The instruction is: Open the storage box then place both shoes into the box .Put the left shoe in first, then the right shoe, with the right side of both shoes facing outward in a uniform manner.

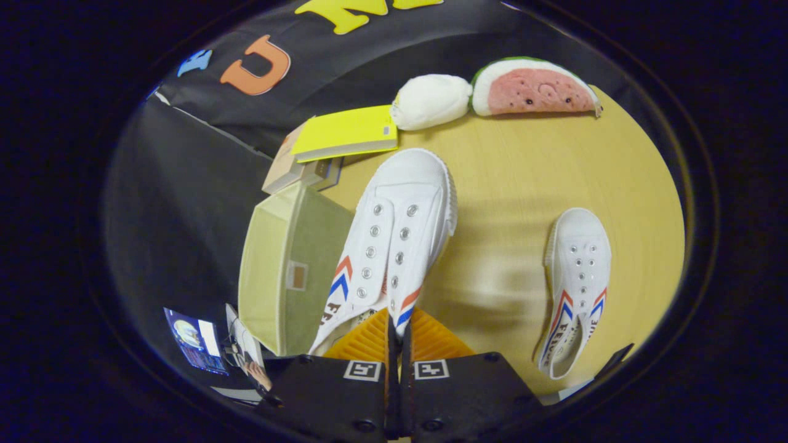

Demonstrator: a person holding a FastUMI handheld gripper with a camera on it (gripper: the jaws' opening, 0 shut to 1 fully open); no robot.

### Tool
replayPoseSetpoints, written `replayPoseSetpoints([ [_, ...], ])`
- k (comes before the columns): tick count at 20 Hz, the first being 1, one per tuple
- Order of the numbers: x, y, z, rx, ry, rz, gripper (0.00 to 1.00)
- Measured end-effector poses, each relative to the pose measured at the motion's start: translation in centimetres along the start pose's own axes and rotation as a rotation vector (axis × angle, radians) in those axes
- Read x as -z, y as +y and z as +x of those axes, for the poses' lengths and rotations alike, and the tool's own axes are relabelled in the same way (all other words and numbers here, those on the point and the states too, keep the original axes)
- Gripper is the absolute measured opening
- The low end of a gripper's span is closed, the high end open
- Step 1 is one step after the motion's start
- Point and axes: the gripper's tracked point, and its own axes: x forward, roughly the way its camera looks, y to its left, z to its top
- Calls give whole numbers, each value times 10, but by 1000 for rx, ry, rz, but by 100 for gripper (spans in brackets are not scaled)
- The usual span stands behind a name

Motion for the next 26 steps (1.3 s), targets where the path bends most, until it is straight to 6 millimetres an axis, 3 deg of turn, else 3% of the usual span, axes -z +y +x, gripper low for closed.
replayPoseSetpoints([
  [3,0,40,-10,1,-48,-35,6],
  [7,4,98,-7,-5,-86,-90,6],
  [11,6,146,15,9,-92,-129,6],
  [14,4,172,45,36,-74,-143,6],
  [16,-3,184,73,58,-61,-147,6],
  [19,9,195,119,83,21,-134,6],
  [26,36,175,205,209,173,-49,6],
])
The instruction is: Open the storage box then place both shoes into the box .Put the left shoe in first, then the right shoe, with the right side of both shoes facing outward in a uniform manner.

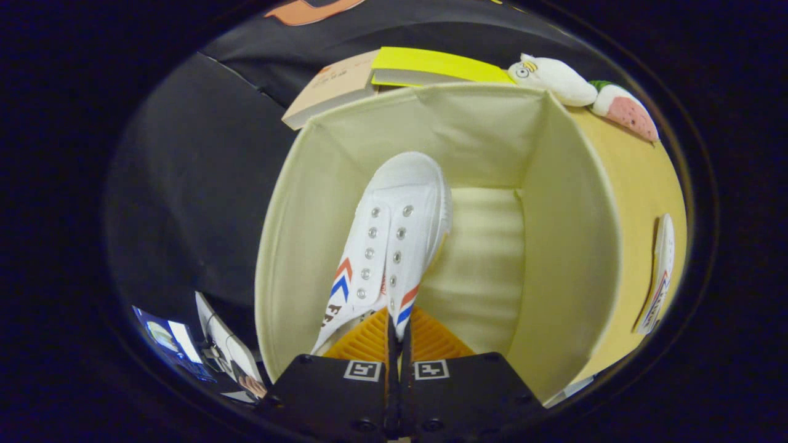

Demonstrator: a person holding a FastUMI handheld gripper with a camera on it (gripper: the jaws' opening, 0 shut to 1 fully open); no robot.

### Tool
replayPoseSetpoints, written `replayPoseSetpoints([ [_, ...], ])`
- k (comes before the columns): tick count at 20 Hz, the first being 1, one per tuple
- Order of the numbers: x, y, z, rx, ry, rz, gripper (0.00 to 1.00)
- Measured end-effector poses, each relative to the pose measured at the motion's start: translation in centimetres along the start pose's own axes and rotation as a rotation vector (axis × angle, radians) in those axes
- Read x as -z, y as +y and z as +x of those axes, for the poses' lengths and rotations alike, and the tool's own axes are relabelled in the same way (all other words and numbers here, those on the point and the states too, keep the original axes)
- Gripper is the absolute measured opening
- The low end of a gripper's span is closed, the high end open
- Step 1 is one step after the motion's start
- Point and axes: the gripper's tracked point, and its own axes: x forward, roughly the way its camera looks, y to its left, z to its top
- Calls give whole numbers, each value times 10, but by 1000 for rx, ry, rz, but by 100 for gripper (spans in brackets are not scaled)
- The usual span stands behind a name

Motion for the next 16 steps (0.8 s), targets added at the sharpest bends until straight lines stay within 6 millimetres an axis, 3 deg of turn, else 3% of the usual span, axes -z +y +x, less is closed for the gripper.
replayPoseSetpoints([
  [3,-2,2,16,8,11,-8,6],
  [5,-1,3,15,5,9,-2,7],
  [7,-7,2,8,-2,-23,1,21],
  [8,-12,5,-7,-28,-53,-1,29],
  [9,-14,10,-20,-53,-87,-10,57],
  [13,-25,6,-85,-93,-235,-73,100],
  [16,-31,-16,-127,-90,-327,-84,100],
])
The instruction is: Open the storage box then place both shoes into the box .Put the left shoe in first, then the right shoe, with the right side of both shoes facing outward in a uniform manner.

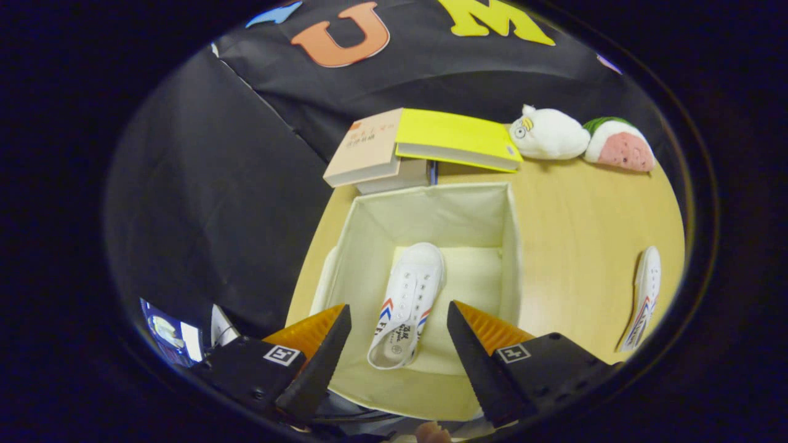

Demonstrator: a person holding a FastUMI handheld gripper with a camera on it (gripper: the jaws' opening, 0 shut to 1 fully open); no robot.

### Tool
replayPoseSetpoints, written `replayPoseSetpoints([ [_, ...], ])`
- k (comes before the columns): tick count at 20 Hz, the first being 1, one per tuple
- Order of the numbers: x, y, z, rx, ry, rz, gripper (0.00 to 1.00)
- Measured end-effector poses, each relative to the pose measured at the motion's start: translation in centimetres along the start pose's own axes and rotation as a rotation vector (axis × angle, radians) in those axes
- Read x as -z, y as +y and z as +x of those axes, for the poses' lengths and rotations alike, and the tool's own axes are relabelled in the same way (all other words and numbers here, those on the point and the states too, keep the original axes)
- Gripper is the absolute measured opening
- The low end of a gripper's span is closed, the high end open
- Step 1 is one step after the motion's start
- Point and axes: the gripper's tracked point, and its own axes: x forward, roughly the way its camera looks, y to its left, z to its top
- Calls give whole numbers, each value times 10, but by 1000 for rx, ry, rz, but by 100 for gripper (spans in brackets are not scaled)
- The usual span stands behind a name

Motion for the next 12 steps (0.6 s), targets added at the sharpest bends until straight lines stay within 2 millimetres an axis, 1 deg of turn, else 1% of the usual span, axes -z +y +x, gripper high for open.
replayPoseSetpoints([
  [2,-9,-24,-21,20,-56,-10,100],
  [3,-11,-39,-28,36,-69,-15,100],
  [6,-12,-92,-47,77,-81,23,100],
  [7,-12,-112,-52,97,-86,39,100],
  [8,-9,-136,-55,133,-80,48,100],
  [9,-3,-165,-62,188,-60,45,100],
  [10,5,-190,-64,233,-30,40,100],
  [12,20,-234,-67,293,15,45,100],
])
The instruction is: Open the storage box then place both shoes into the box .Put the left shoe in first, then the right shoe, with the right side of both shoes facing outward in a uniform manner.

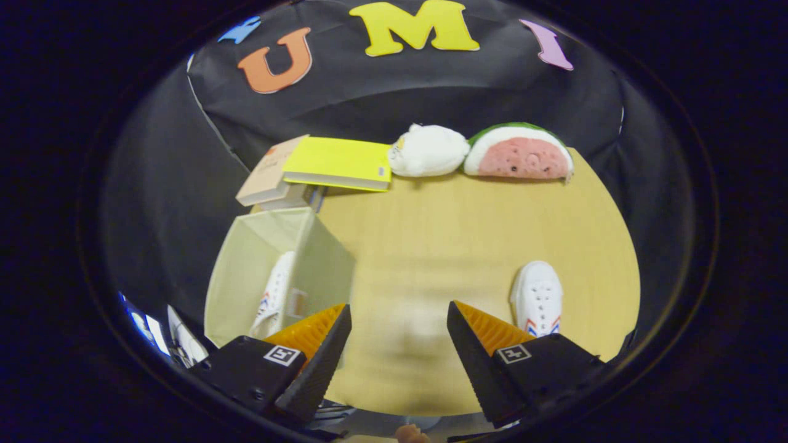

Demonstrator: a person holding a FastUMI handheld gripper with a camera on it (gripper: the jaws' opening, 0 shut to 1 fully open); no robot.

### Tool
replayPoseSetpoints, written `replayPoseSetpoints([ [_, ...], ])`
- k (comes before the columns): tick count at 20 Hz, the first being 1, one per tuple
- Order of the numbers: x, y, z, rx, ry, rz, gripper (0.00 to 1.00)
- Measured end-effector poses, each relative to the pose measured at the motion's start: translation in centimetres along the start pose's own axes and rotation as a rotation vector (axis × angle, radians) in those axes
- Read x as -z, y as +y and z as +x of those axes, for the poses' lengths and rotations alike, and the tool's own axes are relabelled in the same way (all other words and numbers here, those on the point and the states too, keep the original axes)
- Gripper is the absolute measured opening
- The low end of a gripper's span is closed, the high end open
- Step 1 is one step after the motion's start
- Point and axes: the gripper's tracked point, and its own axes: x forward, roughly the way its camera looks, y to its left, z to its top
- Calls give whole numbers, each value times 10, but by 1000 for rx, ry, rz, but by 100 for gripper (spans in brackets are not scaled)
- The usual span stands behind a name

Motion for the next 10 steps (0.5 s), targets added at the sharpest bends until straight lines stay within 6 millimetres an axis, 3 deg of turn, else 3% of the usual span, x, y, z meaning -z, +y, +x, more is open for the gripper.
replayPoseSetpoints([
  [4,21,-77,15,45,57,101,100],
  [10,64,-156,35,63,193,162,100],
])
